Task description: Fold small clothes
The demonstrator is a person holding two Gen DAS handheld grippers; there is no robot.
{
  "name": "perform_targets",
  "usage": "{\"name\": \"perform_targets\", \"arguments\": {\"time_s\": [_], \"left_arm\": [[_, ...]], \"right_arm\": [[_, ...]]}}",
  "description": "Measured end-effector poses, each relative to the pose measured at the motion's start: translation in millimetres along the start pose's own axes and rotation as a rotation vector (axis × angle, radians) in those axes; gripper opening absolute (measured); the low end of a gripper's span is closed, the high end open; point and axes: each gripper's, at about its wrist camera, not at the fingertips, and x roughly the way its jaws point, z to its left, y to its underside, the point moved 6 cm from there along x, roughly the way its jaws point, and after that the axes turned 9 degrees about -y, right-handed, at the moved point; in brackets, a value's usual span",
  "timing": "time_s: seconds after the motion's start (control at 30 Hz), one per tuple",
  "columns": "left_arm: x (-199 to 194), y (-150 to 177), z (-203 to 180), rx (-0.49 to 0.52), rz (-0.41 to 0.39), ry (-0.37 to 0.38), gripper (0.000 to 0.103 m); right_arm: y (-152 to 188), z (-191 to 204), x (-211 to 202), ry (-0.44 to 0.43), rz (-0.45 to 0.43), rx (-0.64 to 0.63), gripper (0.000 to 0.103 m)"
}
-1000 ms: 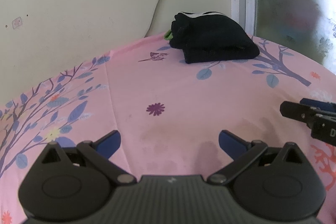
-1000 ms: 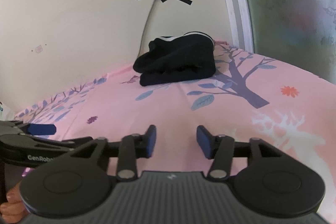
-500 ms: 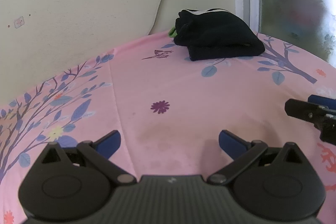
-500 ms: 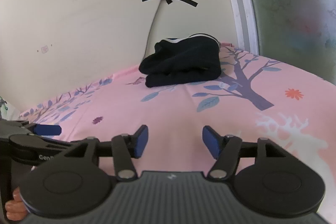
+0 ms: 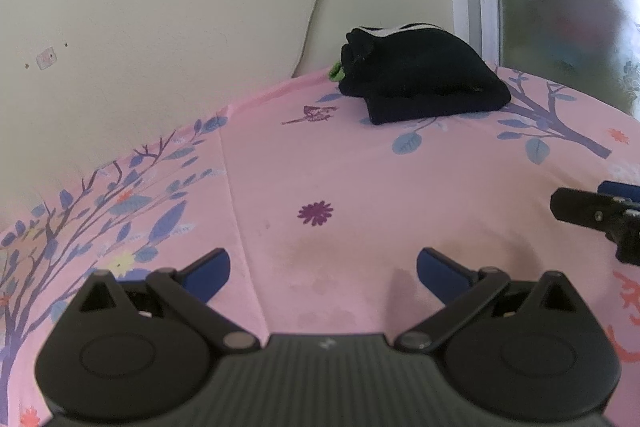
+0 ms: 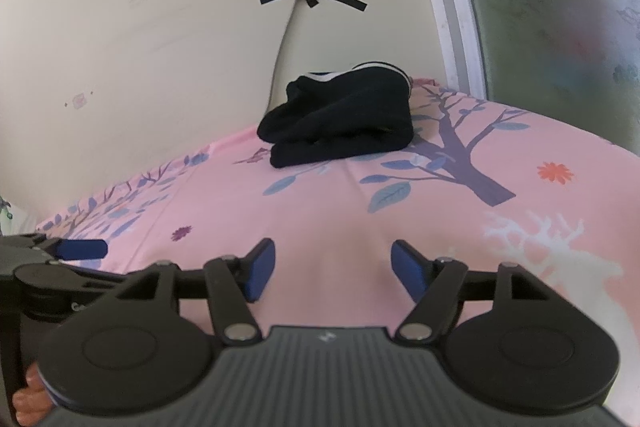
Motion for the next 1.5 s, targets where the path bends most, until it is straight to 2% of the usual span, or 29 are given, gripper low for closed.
{"name": "perform_targets", "arguments": {"time_s": [0.67,1.1,1.2,1.27,1.33,1.5], "left_arm": [[-8,-4,1,-0.006,-0.029,-0.012,0.103],[-2,-1,1,0.01,-0.008,-0.042,0.103],[2,0,1,0.01,0.009,-0.047,0.103],[2,0,2,0.007,0.012,-0.05,0.103],[2,1,2,0.005,0.015,-0.052,0.103],[3,1,2,0.01,0.023,-0.055,0.103]], "right_arm": [[-1,0,-2,0.003,-0.009,0.009,0.067],[-1,-1,-1,0.002,-0.008,0.014,0.069],[0,-1,0,-0.001,-0.001,0.019,0.071],[0,-1,0,0.0,-0.002,0.024,0.081],[-1,-1,-2,0.0,-0.014,0.026,0.085],[0,-1,-2,0.0,-0.014,0.02,0.085]]}}
